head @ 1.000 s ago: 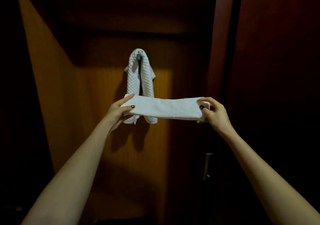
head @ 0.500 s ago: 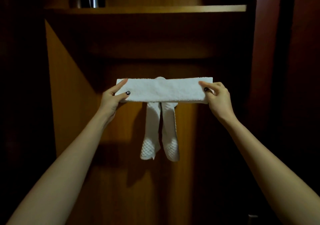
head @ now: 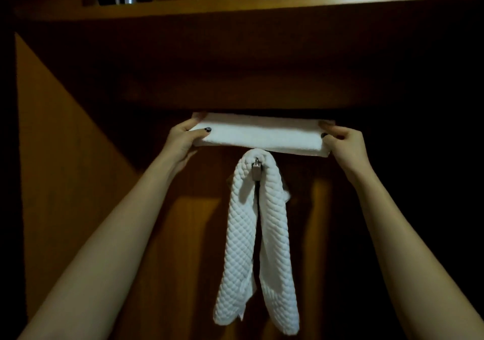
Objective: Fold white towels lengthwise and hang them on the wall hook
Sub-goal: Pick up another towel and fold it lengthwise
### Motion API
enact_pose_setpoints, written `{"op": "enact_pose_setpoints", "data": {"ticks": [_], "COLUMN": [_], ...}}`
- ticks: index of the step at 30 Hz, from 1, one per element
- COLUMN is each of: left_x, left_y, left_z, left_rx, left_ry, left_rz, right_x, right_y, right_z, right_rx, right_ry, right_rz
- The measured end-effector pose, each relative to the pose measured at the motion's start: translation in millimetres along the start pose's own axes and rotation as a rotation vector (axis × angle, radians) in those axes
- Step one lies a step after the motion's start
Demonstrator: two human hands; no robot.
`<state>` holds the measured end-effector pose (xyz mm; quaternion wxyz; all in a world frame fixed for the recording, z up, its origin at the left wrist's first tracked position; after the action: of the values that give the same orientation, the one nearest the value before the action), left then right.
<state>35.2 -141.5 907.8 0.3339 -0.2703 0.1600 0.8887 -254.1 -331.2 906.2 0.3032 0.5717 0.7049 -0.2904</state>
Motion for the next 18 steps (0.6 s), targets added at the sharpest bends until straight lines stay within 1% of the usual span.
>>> {"op": "enact_pose_setpoints", "data": {"ticks": [3,5,8,11,15,16,18], "left_x": [-28,-43,-60,-67,-55,-50,-31], "left_y": [2,2,5,12,15,16,24], "left_z": [-25,-42,-64,-85,-110,-116,-118], "left_rx": [-0.008,0.05,0.163,0.21,0.258,0.263,0.233], "left_ry": [-0.153,-0.216,-0.289,-0.363,-0.45,-0.462,-0.462], "left_rz": [0.036,0.048,0.036,-0.031,-0.063,-0.084,-0.178], "right_x": [-24,-36,-46,-47,-31,-24,-8], "right_y": [17,28,41,46,44,45,51], "right_z": [27,43,62,76,96,101,110], "right_rx": [-0.095,-0.131,-0.098,-0.127,-0.17,-0.18,-0.176], "right_ry": [0.127,0.193,0.25,0.305,0.348,0.36,0.392], "right_rz": [-0.019,-0.038,-0.1,-0.131,-0.11,-0.129,-0.185]}}
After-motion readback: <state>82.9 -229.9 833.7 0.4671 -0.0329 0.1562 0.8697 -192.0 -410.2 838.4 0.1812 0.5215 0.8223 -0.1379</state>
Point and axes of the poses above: each hand's wrist, its own x-axis away from the middle knuckle, its own y-axis out of the palm, z = x × y, the point moved 4 cm from there along -x, towards the middle knuckle, and after that the axes turned 1 degree about z, right-handed, at the moved point
